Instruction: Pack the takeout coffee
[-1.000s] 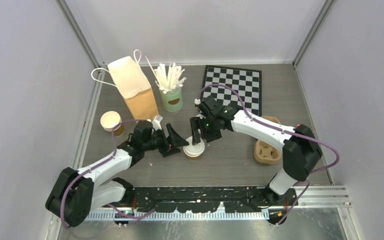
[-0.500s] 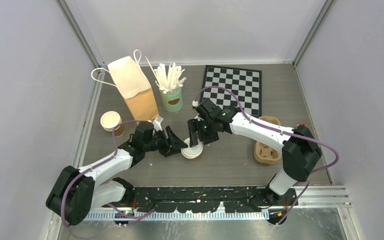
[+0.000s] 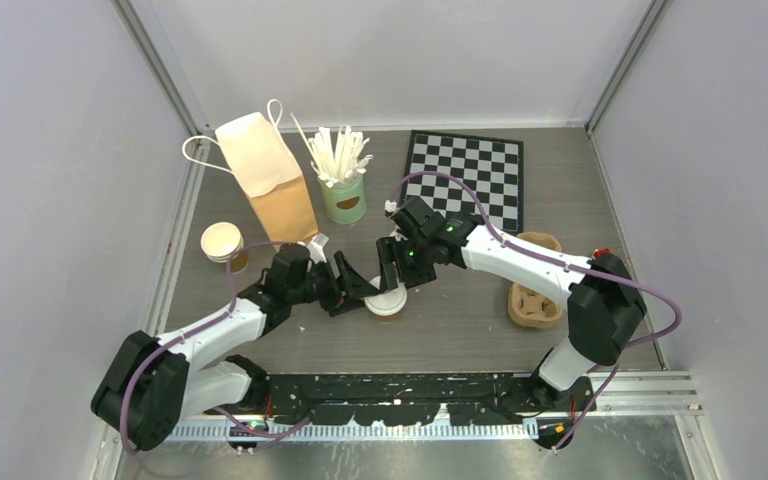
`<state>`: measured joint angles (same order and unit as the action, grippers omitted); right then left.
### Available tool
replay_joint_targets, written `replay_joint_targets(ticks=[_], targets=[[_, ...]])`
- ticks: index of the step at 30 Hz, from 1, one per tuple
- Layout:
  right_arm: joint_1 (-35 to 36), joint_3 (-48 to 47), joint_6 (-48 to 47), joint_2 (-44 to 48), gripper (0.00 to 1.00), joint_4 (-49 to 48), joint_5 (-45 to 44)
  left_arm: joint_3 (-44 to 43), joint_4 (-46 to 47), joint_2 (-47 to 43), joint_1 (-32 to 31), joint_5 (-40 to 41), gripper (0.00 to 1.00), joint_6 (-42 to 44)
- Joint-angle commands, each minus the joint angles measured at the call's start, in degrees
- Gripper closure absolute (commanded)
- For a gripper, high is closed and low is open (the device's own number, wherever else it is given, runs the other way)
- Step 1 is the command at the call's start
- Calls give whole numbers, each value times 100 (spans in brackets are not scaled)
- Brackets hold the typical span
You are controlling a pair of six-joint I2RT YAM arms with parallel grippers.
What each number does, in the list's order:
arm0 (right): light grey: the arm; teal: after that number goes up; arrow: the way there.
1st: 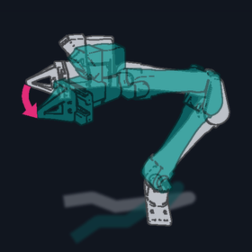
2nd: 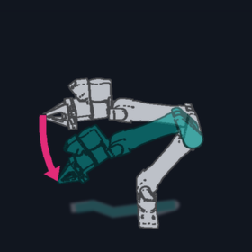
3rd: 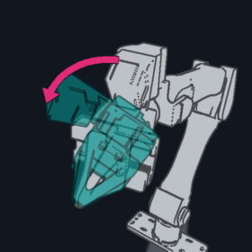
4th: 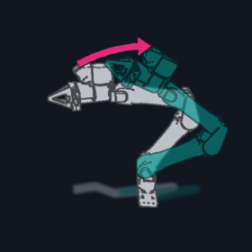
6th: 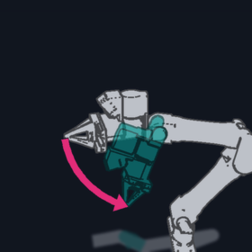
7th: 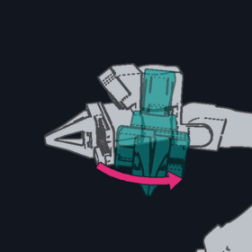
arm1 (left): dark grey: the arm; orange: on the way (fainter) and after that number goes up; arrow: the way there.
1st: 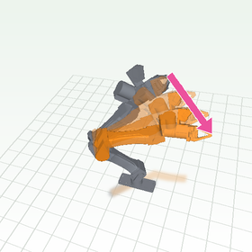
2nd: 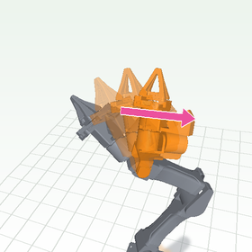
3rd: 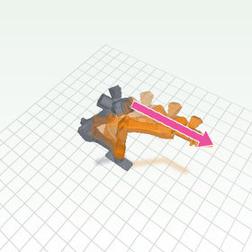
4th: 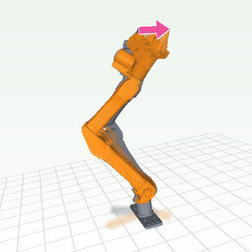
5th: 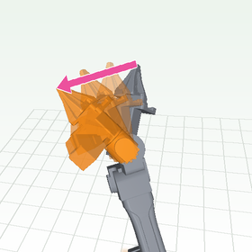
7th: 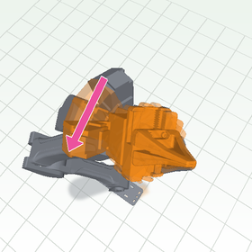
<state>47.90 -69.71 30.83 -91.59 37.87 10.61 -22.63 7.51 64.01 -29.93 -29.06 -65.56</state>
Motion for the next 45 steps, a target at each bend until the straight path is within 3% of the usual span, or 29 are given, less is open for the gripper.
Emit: replay_joint_targets(ticks=[1,11,28,35,38,42,45], targets=[[35,-50,63,221,35,-87,28,-118,277,-108,-60,66,35,-10],[36,144,111,256,40,-193,18,-85,236,-79,-100,152,46,27],[34,743,19,370,42,-644,-143,20,-898,-130,-162,872,57,700],[31,1272,63,527,47,-983,-181,242,-955,-342,-170,876,58,658],[33,1609,41,642,47,-1263,-103,445,-553,-424,-177,634,58,412],[29,1653,-173,686,47,-1352,-47,437,-116,-497,-180,271,51,161],[-31,1541,-349,674,47,-1339,46,105,-478,-512,-172,412,47,418]])
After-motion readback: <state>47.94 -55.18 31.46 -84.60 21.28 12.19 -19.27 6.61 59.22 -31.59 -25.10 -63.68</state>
